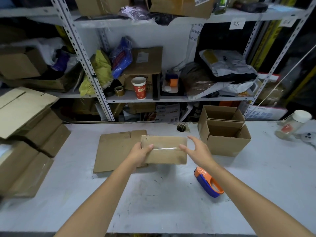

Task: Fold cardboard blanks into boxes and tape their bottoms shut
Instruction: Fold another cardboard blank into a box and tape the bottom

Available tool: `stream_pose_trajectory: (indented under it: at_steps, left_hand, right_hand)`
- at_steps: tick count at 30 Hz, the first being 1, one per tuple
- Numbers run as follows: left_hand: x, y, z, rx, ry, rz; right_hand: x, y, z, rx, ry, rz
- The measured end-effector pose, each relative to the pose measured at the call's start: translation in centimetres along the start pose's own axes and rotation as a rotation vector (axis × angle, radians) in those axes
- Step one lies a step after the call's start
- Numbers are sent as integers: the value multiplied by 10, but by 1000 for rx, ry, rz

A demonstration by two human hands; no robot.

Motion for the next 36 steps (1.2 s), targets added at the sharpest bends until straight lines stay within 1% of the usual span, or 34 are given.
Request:
stream_pose_trajectory:
  at_steps: [1, 2, 3, 4, 5, 7, 8, 11, 12, 15, 16, 17, 18, 20, 21, 23, 25, 28, 33, 35, 36]
  left_hand:
    - [6, -1, 0, -48, 43, 50]
    - [14, 0, -1, -110, 82, 100]
    - [22, 2, -1, -173, 112, 145]
    - [26, 5, 0, -232, 124, 182]
    - [29, 7, 2, -278, 133, 198]
    - [34, 9, 1, -323, 136, 193]
    - [33, 9, 2, -326, 137, 188]
    - [34, 12, -1, -314, 173, 166]
    - [33, 13, 0, -284, 181, 177]
    - [25, 12, 6, -49, 174, 280]
    - [21, 14, 5, -17, 138, 278]
    - [18, 20, 2, -44, 93, 237]
    - [12, 30, -2, -116, 50, 176]
    - [4, 51, -16, -246, -9, 55]
    - [-1, 59, -20, -256, -13, 10]
    - [-14, 68, -22, -214, -22, -60]
    - [-23, 71, -26, -222, -65, -94]
    - [-35, 73, -34, -235, -125, -104]
    - [-46, 77, -37, -225, -133, -92]
    - [-47, 78, -36, -212, -136, -86]
    - [-47, 78, -36, -206, -137, -81]
  right_hand:
    - [-9, -1, -3, 56, -96, -159]
    - [-18, -1, -5, 71, -182, -318]
    - [-26, 3, -7, 40, -230, -449]
    - [-32, 7, -7, -34, -239, -522]
    - [-34, 11, -6, -147, -204, -527]
    - [-33, 19, -5, -337, -124, -397]
    - [-31, 21, -7, -365, -121, -338]
    - [-21, 25, -11, -334, -115, -205]
    - [-17, 26, -13, -328, -95, -151]
    - [2, 29, -9, -261, 25, 61]
    - [8, 28, -6, -216, 76, 151]
    - [13, 28, -2, -175, 120, 226]
    - [15, 28, -3, -159, 153, 286]
    - [14, 32, -9, -223, 203, 392]
    - [15, 35, -13, -282, 231, 435]
    - [21, 41, -21, -359, 282, 475]
    - [33, 46, -23, -383, 321, 481]
    - [48, 57, -25, -394, 367, 476]
    - [57, 68, -29, -404, 355, 493]
    - [65, 60, -26, -424, 417, 487]
    - [72, 53, -25, -397, 457, 460]
Point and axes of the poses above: each hand's wrist, its own z-axis towards the middle knuckle, its own y-axis out of the palm, x = y × z, the point moved 3 cm from there along z, towards the middle knuckle, and after that the axes turned 13 degrees about y, right-handed, at the moved point
